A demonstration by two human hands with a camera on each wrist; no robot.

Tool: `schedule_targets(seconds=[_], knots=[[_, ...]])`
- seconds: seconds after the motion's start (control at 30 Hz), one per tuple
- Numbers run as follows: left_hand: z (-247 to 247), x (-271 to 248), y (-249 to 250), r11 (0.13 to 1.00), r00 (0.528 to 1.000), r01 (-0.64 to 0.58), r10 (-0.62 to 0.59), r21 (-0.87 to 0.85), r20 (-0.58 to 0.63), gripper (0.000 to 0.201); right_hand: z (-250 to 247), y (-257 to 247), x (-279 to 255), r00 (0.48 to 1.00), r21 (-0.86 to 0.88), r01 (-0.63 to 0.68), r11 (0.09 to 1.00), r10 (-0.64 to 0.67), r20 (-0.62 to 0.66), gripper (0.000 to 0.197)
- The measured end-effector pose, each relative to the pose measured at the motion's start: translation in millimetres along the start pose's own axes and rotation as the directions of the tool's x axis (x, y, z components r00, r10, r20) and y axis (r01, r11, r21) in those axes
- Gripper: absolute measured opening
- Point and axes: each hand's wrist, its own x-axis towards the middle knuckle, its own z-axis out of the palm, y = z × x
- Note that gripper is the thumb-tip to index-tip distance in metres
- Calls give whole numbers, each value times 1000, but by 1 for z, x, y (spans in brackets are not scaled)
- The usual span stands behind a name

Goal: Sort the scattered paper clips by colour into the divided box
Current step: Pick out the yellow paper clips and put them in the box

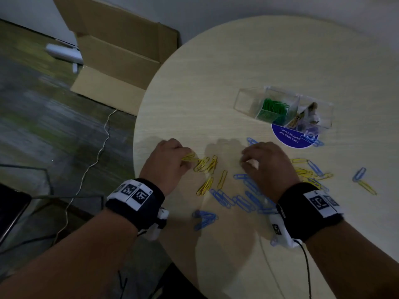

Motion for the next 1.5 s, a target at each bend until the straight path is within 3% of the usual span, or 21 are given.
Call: schedule_targets(seconds=[0.13, 0.23, 0.33, 0.4, 0.53, 0.7, 0.87, 0.97, 1.03, 1.17, 1.3, 1.5], knots=[[0, -2, 2, 995, 997, -73, 70, 70, 39, 21, 10, -19, 3, 932, -17, 306, 952, -295, 211, 7], [0, -3, 4, 986, 992, -89, 76, 144, 98, 19, 17, -23, 11, 879, -74, 352, 933, -303, 367, 8], [-3, -2, 7, 977, 985, -92, 61, 192, 160, 16, 15, -28, 14, 880, -101, 281, 954, -214, 423, 6], [-5, -1, 11, 972, 982, -83, 43, 218, 183, 13, 12, -31, 15, 902, -134, 193, 972, -122, 414, 19], [-9, -3, 28, 900, 976, -108, 14, 423, 218, 6, 8, -37, 7, 880, -235, 60, 970, 60, 472, 26], [-15, 2, 41, 890, 968, -90, -27, 448, 249, 14, 8, -37, -10, 877, -167, -10, 986, 89, 472, 28], [-29, 23, 59, 948, 985, -80, 27, 307, 173, 24, 3, -21, -22, 928, -34, -54, 998, 63, 368, 31], [-37, 50, 93, 996, 996, 15, -22, 83, 82, 15, -14, -6, -29, 962, 138, -144, 980, 106, 251, 25], [-36, 77, 122, 992, 999, 49, -49, -120, 2, 13, -31, 6, -35, 969, 266, -243, 933, 222, 107, 23], [-18, 130, 187, 941, 997, -22, -4, -337, -77, 10, -75, 38, -46, 860, 427, -401, 810, 494, -131, 23], [12, 164, 226, 900, 994, -25, -22, -436, -104, 5, -109, 66, -45, 759, 582, -398, 710, 611, -226, 21], [40, 181, 229, 932, 999, -49, 44, -359, -24, 17, -122, 90, -29, 716, 584, -433, 686, 656, -240, 17]])
